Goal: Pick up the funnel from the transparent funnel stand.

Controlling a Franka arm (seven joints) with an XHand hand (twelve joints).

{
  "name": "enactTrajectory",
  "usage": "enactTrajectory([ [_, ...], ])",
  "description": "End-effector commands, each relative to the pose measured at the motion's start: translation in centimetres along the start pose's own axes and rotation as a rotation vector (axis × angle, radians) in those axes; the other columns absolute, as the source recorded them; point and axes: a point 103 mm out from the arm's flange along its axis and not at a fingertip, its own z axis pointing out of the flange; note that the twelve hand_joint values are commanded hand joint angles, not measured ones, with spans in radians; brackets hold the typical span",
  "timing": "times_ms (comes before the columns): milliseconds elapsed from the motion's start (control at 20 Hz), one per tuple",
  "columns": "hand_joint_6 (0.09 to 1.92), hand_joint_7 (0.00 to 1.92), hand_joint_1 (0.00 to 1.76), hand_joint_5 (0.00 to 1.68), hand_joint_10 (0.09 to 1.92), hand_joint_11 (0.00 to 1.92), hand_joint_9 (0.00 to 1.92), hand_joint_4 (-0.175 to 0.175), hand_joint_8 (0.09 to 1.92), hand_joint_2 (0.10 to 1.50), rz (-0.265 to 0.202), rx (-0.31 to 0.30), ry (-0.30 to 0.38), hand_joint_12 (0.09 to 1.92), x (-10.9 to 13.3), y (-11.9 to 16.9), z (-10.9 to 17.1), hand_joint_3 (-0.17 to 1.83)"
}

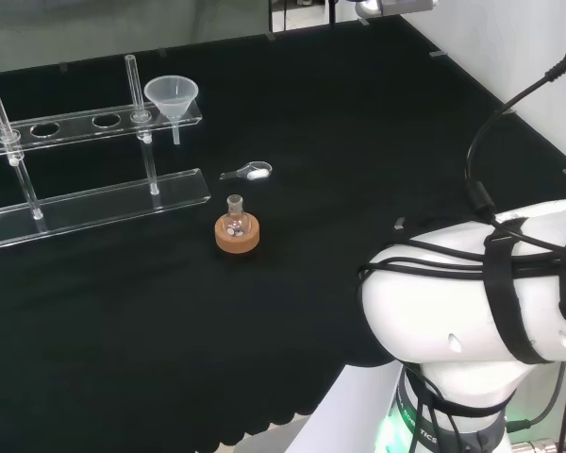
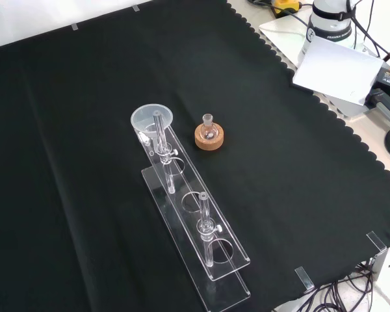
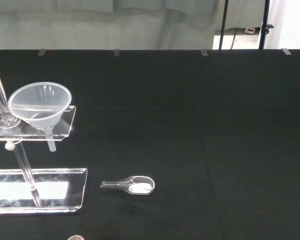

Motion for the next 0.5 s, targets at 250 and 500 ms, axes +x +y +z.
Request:
enactTrajectory([
  [250, 0.09, 0.00, 0.00, 0.16, 0.72, 0.17, 0.07, 0.000, 0.37, 1.18, -0.018, -0.014, -0.004, 1.35, -1.3, 0.2, -0.2, 0.40],
  [500, 0.09, 0.00, 0.00, 0.16, 0.71, 0.17, 0.07, 0.001, 0.37, 1.18, -0.015, -0.010, -0.020, 1.35, -1.4, 0.4, -0.1, 0.40],
])
